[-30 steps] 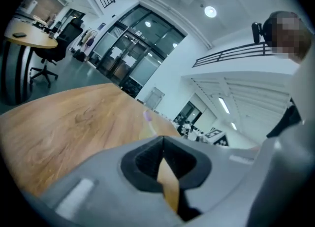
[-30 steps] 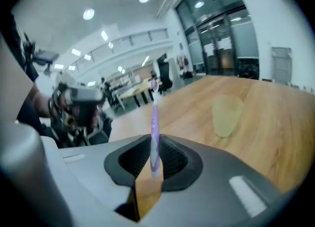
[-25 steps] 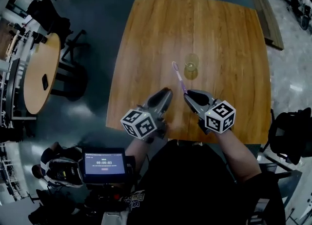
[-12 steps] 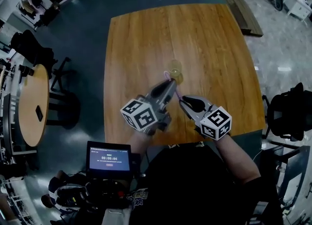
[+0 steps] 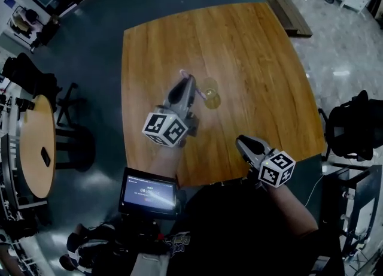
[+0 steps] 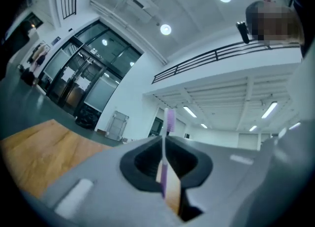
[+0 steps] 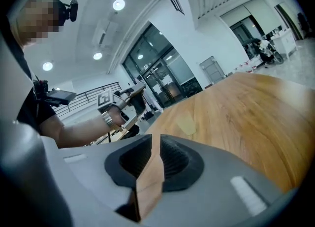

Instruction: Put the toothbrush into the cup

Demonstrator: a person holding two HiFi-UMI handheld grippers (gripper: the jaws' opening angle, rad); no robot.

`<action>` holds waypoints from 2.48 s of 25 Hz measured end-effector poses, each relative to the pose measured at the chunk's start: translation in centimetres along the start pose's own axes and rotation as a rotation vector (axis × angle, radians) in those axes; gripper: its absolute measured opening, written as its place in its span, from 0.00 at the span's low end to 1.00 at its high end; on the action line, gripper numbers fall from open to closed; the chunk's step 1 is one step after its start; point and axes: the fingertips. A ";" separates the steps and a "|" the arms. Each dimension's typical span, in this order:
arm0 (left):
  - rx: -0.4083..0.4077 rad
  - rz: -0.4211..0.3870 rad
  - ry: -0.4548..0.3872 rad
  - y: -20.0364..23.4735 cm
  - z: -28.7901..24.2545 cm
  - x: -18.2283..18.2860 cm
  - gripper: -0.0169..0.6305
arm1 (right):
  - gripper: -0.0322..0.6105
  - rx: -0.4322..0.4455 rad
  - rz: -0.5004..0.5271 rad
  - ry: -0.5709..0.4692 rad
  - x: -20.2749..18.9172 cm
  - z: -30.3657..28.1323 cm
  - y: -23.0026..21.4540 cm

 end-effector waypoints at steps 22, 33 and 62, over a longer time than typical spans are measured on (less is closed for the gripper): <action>0.182 -0.029 0.292 8.7 -4.8 -15.5 0.06 | 0.08 -0.176 -0.210 -0.014 -3.2 5.3 -5.0; 0.222 -0.040 0.249 8.9 -4.2 -14.1 0.12 | 0.08 -0.125 -0.215 0.006 -2.6 5.7 -6.0; 0.482 0.178 0.206 -15.0 25.0 -14.1 0.03 | 0.06 0.478 -0.051 0.134 -0.3 1.3 6.0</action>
Point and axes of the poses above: the fingertips, and each gripper's own axes: z backward along the fingers, y to its left, x out of its top, and after that the axes turned 2 degrees about y, right-handed
